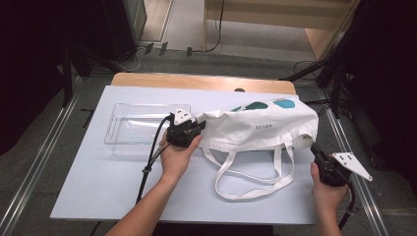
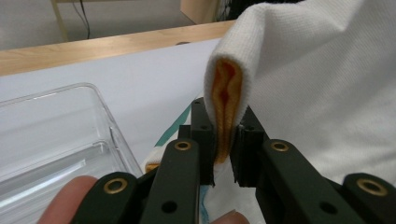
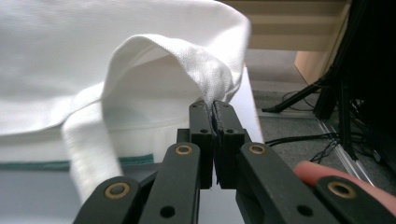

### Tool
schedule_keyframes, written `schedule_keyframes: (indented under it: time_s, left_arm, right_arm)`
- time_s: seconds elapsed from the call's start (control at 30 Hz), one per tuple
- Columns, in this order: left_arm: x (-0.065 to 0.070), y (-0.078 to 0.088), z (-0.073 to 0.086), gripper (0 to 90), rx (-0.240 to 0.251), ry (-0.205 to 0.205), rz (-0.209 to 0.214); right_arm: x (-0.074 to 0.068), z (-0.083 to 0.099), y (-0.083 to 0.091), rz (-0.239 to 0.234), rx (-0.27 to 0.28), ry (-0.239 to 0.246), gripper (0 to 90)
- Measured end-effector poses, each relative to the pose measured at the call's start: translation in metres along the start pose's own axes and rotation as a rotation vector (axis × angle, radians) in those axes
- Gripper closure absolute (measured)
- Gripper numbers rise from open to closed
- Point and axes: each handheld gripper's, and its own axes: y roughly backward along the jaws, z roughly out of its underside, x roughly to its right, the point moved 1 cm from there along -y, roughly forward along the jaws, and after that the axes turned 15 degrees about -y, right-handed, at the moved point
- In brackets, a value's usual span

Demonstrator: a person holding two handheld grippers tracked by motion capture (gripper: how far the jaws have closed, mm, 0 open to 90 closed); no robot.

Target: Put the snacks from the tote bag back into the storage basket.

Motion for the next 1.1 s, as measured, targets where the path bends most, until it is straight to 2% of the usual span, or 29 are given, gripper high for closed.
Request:
schedule_keyframes:
  time_s: [0.07,0.13,0.17,0.2,0.23,0.27,0.3,0.4,0.47,0.5,0.57,0.63,0.77,0.87,0.93,0.97,1.0,1.03,1.07,1.1]
  left_arm:
    - [-0.003,-0.001,-0.001,78.3,-0.004,0.017,-0.012]
    - [-0.005,-0.003,-0.001,75.1,-0.001,0.016,-0.015]
    - [-0.007,-0.002,-0.001,66.7,0.003,0.02,-0.011]
    - [-0.008,-0.001,0.0,66.7,0.004,0.025,-0.008]
    - [-0.009,0.003,0.0,61.1,0.012,0.044,-0.008]
    - [-0.01,0.007,0.001,51.6,0.025,0.054,-0.003]
    - [-0.01,0.011,0.002,46.3,0.032,0.052,-0.003]
    - [-0.005,0.029,0.008,40.9,0.056,0.021,-0.021]
    - [-0.001,0.038,0.013,39.7,0.072,-0.001,-0.019]
    - [0.004,0.049,0.02,38.1,0.081,-0.013,-0.015]
    - [0.007,0.052,0.024,37.5,0.084,-0.014,-0.016]
    - [0.017,0.055,0.035,37.5,0.077,-0.02,-0.009]
    - [0.044,0.046,0.049,38.9,0.047,-0.085,0.016]
    - [0.061,0.036,0.051,38.7,0.023,-0.123,0.026]
    - [0.071,0.03,0.053,38.5,0.005,-0.154,0.002]
    - [0.076,0.026,0.054,37.6,-0.004,-0.165,-0.007]
    - [0.076,0.026,0.054,37.5,-0.004,-0.165,-0.007]
    - [0.077,0.024,0.055,37.5,-0.01,-0.167,-0.01]
    - [0.077,0.023,0.056,37.5,-0.013,-0.171,-0.01]
    - [0.077,0.022,0.056,37.5,-0.02,-0.175,-0.014]
  right_arm:
    - [-0.008,0.005,0.014,-0.013,0.01,0.016,89.5]
    - [-0.013,0.007,0.024,0.005,0.017,0.045,89.4]
    - [-0.014,0.008,0.034,0.017,0.024,0.017,89.3]
    - [-0.014,0.008,0.034,0.017,0.024,0.017,89.3]
    - [-0.013,0.008,0.035,0.026,0.021,0.018,89.1]
    - [-0.012,0.01,0.034,0.037,0.007,0.027,88.9]
    - [-0.009,0.012,0.032,0.038,0.001,0.019,88.8]
    - [-0.008,0.013,0.028,0.031,-0.004,0.002,88.6]
    - [-0.008,0.012,0.027,0.026,0.005,0.004,88.6]
    - [-0.009,0.011,0.027,0.022,0.009,0.001,88.5]
    - [-0.009,0.011,0.026,0.023,0.008,0.0,88.5]
    - [-0.009,0.011,0.027,0.022,0.007,-0.002,88.6]
    - [-0.008,0.011,0.03,0.027,0.016,0.007,89.1]
    - [-0.006,0.008,0.036,0.051,0.048,-0.011,90.0]
    - [-0.003,0.005,0.039,0.062,0.064,-0.024,90.0]
    - [0.002,0.007,0.038,0.053,0.04,-0.037,90.0]
    - [0.002,0.007,0.038,0.053,0.04,-0.037,90.0]
    - [0.003,0.007,0.037,0.042,0.032,-0.043,87.0]
    - [0.005,0.01,0.034,0.016,0.007,-0.056,78.7]
    - [0.007,0.011,0.031,0.01,-0.01,-0.062,69.2]
